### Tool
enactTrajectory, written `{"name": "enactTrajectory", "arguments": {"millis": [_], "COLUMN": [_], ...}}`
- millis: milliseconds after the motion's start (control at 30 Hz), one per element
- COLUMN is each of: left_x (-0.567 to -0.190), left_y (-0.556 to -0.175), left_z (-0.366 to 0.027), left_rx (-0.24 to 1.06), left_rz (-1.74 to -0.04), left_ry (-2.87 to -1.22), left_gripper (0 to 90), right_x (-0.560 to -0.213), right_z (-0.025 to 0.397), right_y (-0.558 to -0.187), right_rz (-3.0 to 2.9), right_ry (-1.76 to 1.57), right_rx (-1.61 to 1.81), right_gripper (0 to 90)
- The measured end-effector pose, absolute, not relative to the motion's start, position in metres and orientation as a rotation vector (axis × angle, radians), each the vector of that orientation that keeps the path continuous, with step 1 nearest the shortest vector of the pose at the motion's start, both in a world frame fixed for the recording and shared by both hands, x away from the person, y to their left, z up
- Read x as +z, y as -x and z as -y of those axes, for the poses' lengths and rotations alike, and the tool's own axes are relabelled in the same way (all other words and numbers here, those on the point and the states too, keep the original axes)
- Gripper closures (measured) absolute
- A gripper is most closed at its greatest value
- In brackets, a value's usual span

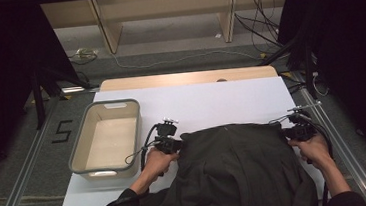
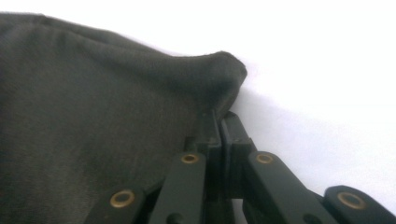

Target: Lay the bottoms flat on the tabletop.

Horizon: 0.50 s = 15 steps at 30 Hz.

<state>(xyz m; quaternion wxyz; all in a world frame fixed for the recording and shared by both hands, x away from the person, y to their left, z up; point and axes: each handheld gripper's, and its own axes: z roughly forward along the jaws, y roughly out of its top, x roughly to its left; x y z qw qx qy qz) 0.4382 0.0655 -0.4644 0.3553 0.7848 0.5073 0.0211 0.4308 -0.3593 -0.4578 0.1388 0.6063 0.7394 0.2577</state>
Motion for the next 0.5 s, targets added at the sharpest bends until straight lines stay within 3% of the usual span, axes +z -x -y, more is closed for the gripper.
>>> {"name": "enactTrajectory", "arguments": {"millis": [500], "left_x": [-0.406], "left_y": [-0.458], "left_z": [-0.078], "left_rx": [0.127], "left_rz": [-1.256], "left_ry": [-1.856], "left_gripper": [87.6], "right_x": [-0.395], "right_z": [0.367], "right_y": [-0.44], "right_rz": [-1.973], "right_ry": [-1.648], "right_rx": [0.866], "right_gripper": [89.7]}}
